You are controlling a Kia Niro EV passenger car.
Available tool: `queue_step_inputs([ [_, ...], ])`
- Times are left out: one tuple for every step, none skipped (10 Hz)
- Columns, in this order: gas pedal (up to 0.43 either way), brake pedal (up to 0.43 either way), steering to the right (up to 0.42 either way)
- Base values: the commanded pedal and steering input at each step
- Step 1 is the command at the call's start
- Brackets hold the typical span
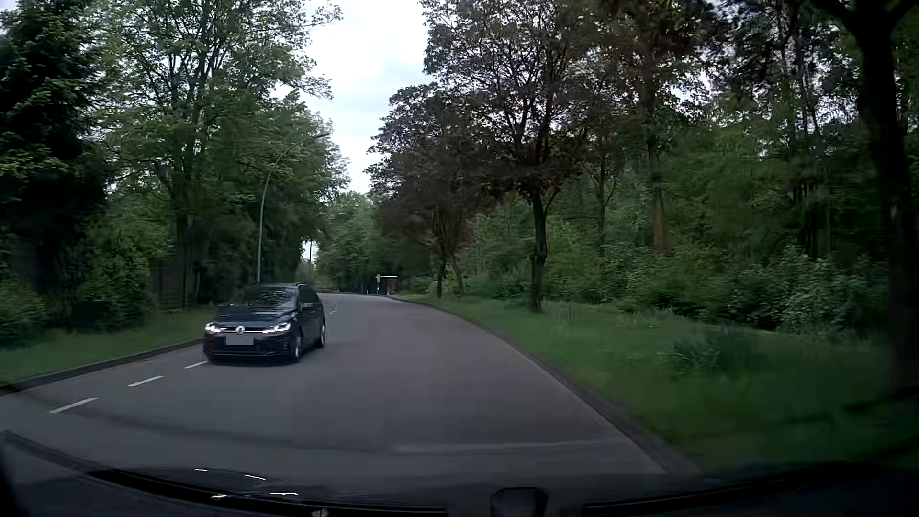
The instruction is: Follow the waypoints while adhering to traffic rules and regulations
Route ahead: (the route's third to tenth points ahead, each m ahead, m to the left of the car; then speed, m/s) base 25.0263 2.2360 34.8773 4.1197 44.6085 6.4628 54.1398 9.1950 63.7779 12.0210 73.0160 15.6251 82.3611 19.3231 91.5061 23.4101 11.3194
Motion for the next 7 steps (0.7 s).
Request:
queue_step_inputs([
  [0.087,0.000,-0.035],
  [0.087,0.000,-0.032],
  [0.087,0.000,-0.030],
  [0.087,0.000,-0.030],
  [0.087,0.000,-0.029],
  [0.087,0.000,-0.029],
  [0.087,0.000,-0.028],
])
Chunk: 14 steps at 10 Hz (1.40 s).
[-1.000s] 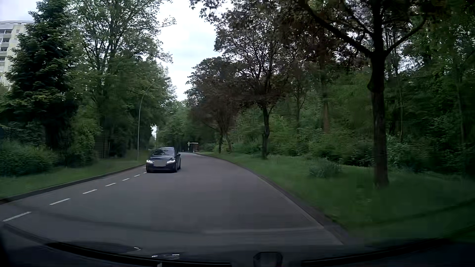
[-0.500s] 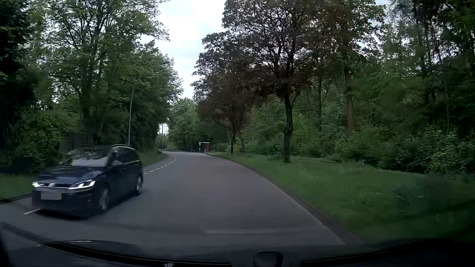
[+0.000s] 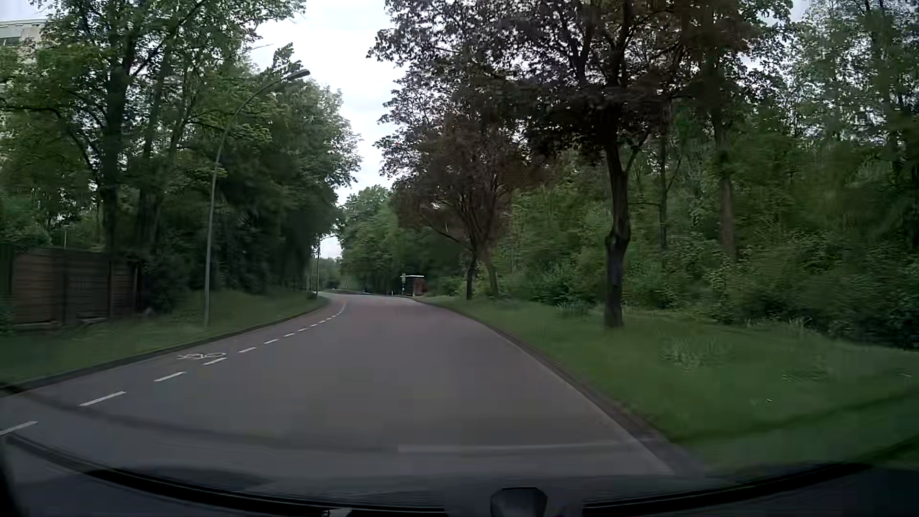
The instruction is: Follow the waypoints while adhering to traffic rules and regulations
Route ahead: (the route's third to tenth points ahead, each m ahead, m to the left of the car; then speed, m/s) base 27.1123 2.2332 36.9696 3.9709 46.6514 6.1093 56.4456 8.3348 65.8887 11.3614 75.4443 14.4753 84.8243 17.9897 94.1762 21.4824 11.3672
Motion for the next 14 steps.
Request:
queue_step_inputs([
  [0.087,0.000,-0.027],
  [0.087,0.000,-0.027],
  [0.087,0.000,-0.027],
  [0.087,0.000,-0.027],
  [0.087,0.000,-0.027],
  [0.087,0.000,-0.026],
  [0.087,0.000,-0.026],
  [0.087,0.000,-0.027],
  [0.087,0.000,-0.027],
  [0.087,0.000,-0.026],
  [0.087,0.000,-0.027],
  [0.087,0.000,-0.027],
  [0.087,0.000,-0.026],
  [0.087,0.000,-0.027],
])
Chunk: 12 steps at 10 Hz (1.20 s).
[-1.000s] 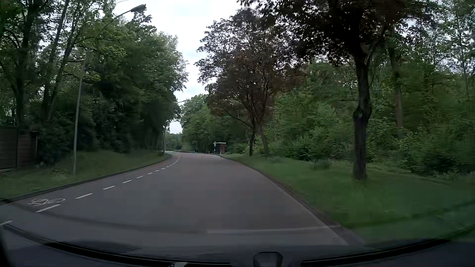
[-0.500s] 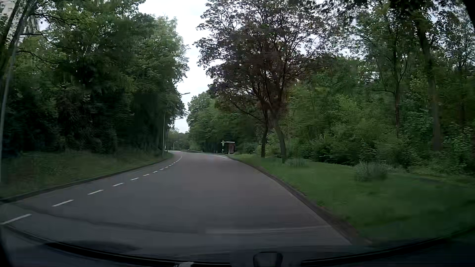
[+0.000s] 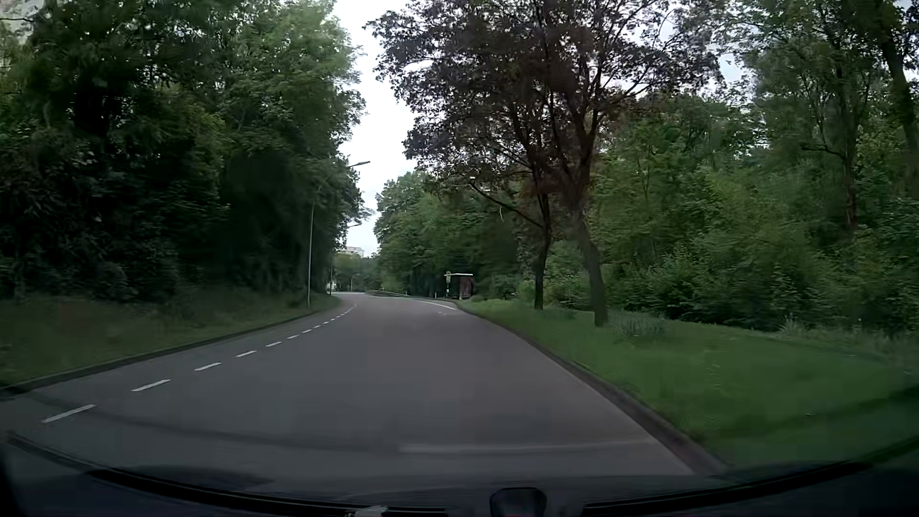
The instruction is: Follow the waypoints while adhering to traffic rules and regulations
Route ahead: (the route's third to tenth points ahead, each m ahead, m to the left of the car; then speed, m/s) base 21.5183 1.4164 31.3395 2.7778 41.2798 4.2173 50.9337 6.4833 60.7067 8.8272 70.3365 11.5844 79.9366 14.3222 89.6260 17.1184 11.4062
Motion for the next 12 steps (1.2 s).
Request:
queue_step_inputs([
  [0.087,0.000,-0.026],
  [0.087,0.000,-0.027],
  [0.087,0.000,-0.027],
  [0.087,0.000,-0.027],
  [0.087,0.000,-0.027],
  [0.087,0.000,-0.026],
  [0.087,0.000,-0.027],
  [0.087,0.000,-0.027],
  [0.087,0.000,-0.027],
  [0.087,0.000,-0.027],
  [0.087,0.000,-0.026],
  [0.087,0.000,-0.026],
])
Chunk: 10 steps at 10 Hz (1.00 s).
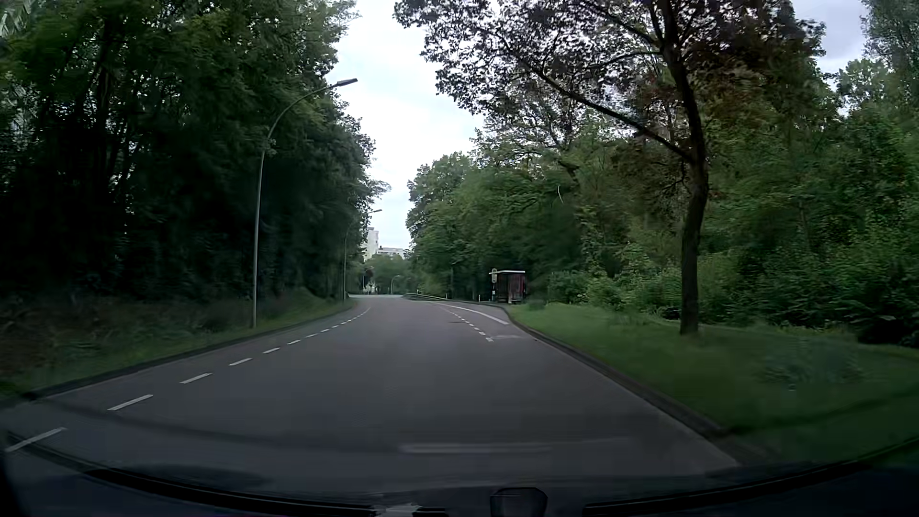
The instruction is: Follow the waypoints while adhering to traffic rules and regulations
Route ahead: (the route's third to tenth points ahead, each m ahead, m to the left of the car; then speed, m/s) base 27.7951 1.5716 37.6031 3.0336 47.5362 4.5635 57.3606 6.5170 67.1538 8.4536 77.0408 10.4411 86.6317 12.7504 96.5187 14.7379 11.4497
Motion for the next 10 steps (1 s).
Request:
queue_step_inputs([
  [0.087,0.000,-0.025],
  [0.087,0.000,-0.025],
  [0.087,0.000,-0.023],
  [0.087,0.000,-0.022],
  [0.087,0.000,-0.022],
  [0.087,0.000,-0.022],
  [0.087,0.000,-0.022],
  [0.087,0.000,-0.021],
  [0.087,0.000,-0.021],
  [0.087,0.000,-0.021],
])
